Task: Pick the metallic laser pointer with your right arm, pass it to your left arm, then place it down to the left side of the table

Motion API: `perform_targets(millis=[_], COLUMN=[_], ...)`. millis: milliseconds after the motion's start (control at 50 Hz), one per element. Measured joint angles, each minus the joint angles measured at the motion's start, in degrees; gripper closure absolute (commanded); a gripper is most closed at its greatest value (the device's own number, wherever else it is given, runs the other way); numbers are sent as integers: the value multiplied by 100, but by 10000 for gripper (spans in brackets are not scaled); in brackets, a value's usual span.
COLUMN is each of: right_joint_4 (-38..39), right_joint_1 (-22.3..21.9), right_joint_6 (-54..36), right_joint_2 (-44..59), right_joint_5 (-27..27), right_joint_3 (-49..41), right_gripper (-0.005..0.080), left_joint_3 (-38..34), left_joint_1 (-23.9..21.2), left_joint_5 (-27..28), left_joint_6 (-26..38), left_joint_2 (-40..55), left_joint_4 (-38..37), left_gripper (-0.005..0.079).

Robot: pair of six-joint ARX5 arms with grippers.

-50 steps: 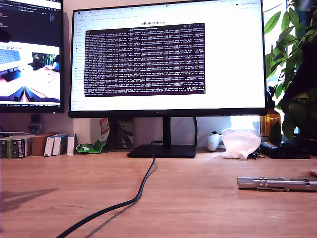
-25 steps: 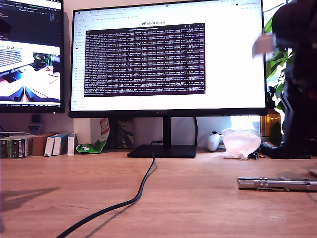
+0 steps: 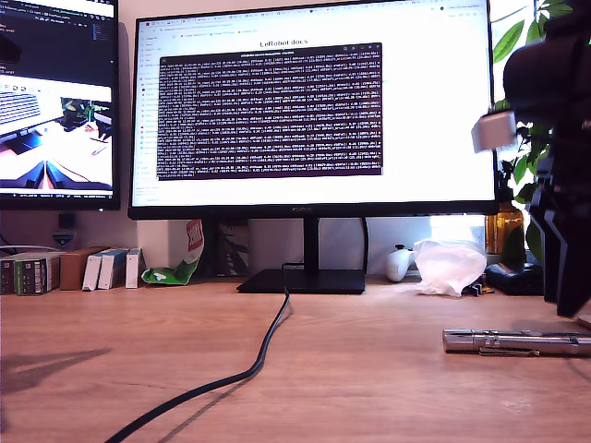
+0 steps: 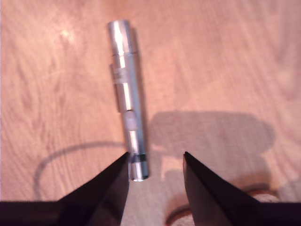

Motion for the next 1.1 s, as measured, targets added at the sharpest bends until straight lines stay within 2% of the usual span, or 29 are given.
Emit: perform_targets(millis=[760,820,920,1040,1100], right_joint_4=[146,160,151,151,155], right_joint_1=[81,81,79,79,79], right_joint_6=[-17,-17,-17,-20,-20], right_joint_2=[479,544,588,588,588], right_joint_5=[-44,-46,-52,-164,-208], right_joint_3=[0,0,0,0,0], right_gripper=[435,461,553,568,620], left_joint_3=[0,0,0,0,0], left_joint_1=[0,0,0,0,0], left_joint_5=[-219,-219,-219,-219,-219], left_joint_6=[2,2,2,2,2], left_joint_2=[0,0,0,0,0], left_joint_4=[0,0,0,0,0], left_gripper=[754,754,754,754,754])
